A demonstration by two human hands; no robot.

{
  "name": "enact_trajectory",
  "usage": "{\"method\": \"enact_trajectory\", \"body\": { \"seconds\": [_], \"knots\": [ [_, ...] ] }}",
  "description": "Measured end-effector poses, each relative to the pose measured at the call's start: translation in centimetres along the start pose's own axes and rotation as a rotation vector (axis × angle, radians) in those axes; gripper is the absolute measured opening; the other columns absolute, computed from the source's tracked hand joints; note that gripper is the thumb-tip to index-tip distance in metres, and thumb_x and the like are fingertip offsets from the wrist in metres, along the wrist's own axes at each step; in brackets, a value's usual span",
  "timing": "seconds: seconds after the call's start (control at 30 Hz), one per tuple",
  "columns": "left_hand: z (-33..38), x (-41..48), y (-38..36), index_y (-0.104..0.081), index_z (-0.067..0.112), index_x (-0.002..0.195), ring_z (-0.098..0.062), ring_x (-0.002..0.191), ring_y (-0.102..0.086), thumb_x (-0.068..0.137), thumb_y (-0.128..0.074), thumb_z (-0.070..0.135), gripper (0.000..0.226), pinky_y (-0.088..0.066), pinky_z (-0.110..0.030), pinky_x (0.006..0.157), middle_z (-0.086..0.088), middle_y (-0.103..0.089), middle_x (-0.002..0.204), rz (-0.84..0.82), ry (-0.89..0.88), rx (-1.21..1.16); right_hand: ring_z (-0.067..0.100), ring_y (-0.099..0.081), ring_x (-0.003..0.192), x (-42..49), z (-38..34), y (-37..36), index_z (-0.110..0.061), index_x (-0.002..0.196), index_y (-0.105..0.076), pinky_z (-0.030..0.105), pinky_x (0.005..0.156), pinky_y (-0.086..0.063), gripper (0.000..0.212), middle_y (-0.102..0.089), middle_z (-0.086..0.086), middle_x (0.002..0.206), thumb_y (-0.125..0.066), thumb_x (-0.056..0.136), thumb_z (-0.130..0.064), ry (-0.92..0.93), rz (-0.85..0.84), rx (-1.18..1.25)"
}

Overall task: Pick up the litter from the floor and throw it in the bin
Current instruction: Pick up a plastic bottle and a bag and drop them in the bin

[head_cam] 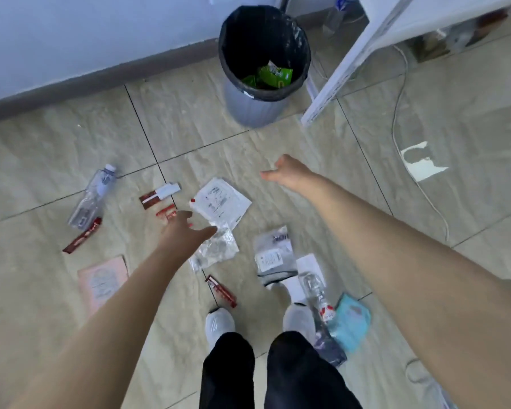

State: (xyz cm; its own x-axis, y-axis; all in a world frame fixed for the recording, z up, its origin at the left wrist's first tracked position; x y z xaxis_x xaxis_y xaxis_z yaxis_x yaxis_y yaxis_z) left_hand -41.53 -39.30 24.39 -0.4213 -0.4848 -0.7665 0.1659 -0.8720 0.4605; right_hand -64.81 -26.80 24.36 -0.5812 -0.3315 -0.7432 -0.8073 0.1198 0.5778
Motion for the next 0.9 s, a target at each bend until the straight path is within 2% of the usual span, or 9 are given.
{"method": "enact_trajectory", "body": {
  "seconds": [0.07, 0.13, 0.33, 0.47, 0.53, 0.6, 0.67, 0.77, 0.9],
  "knots": [
    [-2.1, -1.8, -2.7, -0.046, 0.008, 0.137, -0.035, 0.123, -0.052, 0.076, -0.073, 0.035, 0.072, -0.042, -0.042, 0.104, -0.016, -0.051, 0.138, -0.041, 0.016, 0.015, 0.02, -0.049, 0.079, -1.9, 3.2, -2.5, -0.013, 0.091, -0.048, 0.028, 0.065, -0.035, 0.039, -0.049, 0.004, 0.087, -0.062, 0.083, -0.049, -0.035, -0.045, -0.013],
    [-3.9, -2.9, -5.2, -0.045, 0.011, 0.138, -0.031, 0.128, -0.047, 0.077, -0.072, 0.036, 0.071, -0.038, -0.039, 0.104, -0.014, -0.049, 0.139, -0.053, 0.029, 0.056, 0.016, -0.038, 0.06, -3.2, 6.3, -4.8, -0.017, 0.069, -0.036, 0.028, 0.053, -0.028, 0.043, -0.038, -0.001, 0.069, -0.062, 0.084, -0.048, -0.045, -0.083, -0.003],
    [-8.9, -3.5, -14.0, -0.041, 0.009, 0.141, -0.03, 0.13, -0.046, 0.077, -0.073, 0.039, 0.077, -0.039, -0.041, 0.107, -0.014, -0.044, 0.145, -0.139, 0.08, 0.088, 0.016, -0.033, 0.056, -4.9, 17.1, -10.9, -0.021, 0.06, -0.028, 0.027, 0.049, -0.022, 0.047, -0.033, -0.002, 0.059, -0.062, 0.086, -0.04, -0.117, -0.11, 0.042],
    [-11.5, -1.5, -21.3, -0.039, 0.005, 0.141, -0.025, 0.119, -0.054, 0.079, -0.07, 0.04, 0.078, -0.039, -0.027, 0.092, -0.012, -0.046, 0.143, -0.171, 0.105, 0.097, 0.018, -0.038, 0.071, -4.8, 25.5, -15.6, -0.022, 0.072, -0.034, 0.027, 0.054, -0.025, 0.037, -0.037, -0.001, 0.074, -0.06, 0.086, -0.045, -0.205, -0.125, 0.11],
    [-12.6, 0.3, -25.5, -0.038, 0.004, 0.141, -0.016, 0.083, -0.058, 0.08, -0.069, 0.039, 0.077, -0.042, -0.016, 0.067, -0.011, -0.052, 0.132, -0.177, 0.129, 0.082, 0.024, -0.052, 0.093, -3.8, 30.1, -18.3, -0.013, 0.1, -0.049, 0.031, 0.071, -0.039, 0.035, -0.053, 0.009, 0.099, -0.061, 0.087, -0.043, -0.237, -0.128, 0.146],
    [-13.6, 2.8, -29.0, -0.038, 0.002, 0.141, -0.021, 0.085, -0.057, 0.081, -0.068, 0.04, 0.077, -0.037, -0.019, 0.048, -0.013, -0.052, 0.13, -0.158, 0.149, 0.083, 0.031, -0.052, 0.116, -2.7, 34.6, -20.6, -0.005, 0.124, -0.049, 0.032, 0.09, -0.041, 0.055, -0.055, 0.014, 0.124, -0.062, 0.086, -0.043, -0.283, -0.094, 0.155],
    [-14.8, 6.1, -32.6, -0.041, -0.004, 0.138, -0.032, 0.104, -0.057, 0.081, -0.067, 0.041, 0.077, -0.034, -0.022, 0.056, -0.02, -0.056, 0.126, -0.137, 0.173, 0.093, 0.032, -0.046, 0.124, -1.2, 39.5, -23.5, -0.006, 0.133, -0.044, 0.034, 0.095, -0.04, 0.065, -0.05, 0.014, 0.133, -0.062, 0.085, -0.046, -0.353, -0.049, 0.188],
    [-16.3, 10.7, -36.4, -0.047, -0.008, 0.131, -0.026, 0.094, -0.054, 0.081, -0.068, 0.041, 0.073, -0.037, -0.031, 0.077, -0.012, -0.057, 0.092, -0.093, 0.237, -0.001, 0.032, -0.042, 0.127, 0.8, 45.5, -26.6, -0.006, 0.133, -0.04, 0.038, 0.101, -0.037, 0.07, -0.046, 0.015, 0.134, -0.062, 0.083, -0.049, -0.436, 0.064, 0.162],
    [-17.8, 16.1, -39.5, -0.037, 0.001, 0.141, -0.032, 0.131, -0.044, 0.077, -0.067, 0.052, 0.087, -0.034, -0.04, 0.111, -0.016, -0.044, 0.143, -0.006, 0.315, -0.092, 0.031, -0.038, 0.13, 3.2, 50.9, -30.3, -0.008, 0.133, -0.038, 0.038, 0.107, -0.03, 0.084, -0.044, 0.012, 0.134, -0.069, 0.072, -0.056, -0.481, 0.078, 0.088]
  ]
}}
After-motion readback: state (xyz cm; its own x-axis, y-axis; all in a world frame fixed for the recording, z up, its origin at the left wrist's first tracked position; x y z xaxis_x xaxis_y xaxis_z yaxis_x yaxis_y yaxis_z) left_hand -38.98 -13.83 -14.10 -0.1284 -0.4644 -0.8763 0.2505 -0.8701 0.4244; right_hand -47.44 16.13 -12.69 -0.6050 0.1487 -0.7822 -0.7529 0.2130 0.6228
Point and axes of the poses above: each hand's wrist, its own x-axis towards the middle knuckle, its own y-axis out of the back of the hand, z = x × y, the point moved 8 cm from there along x, towards the middle knuckle
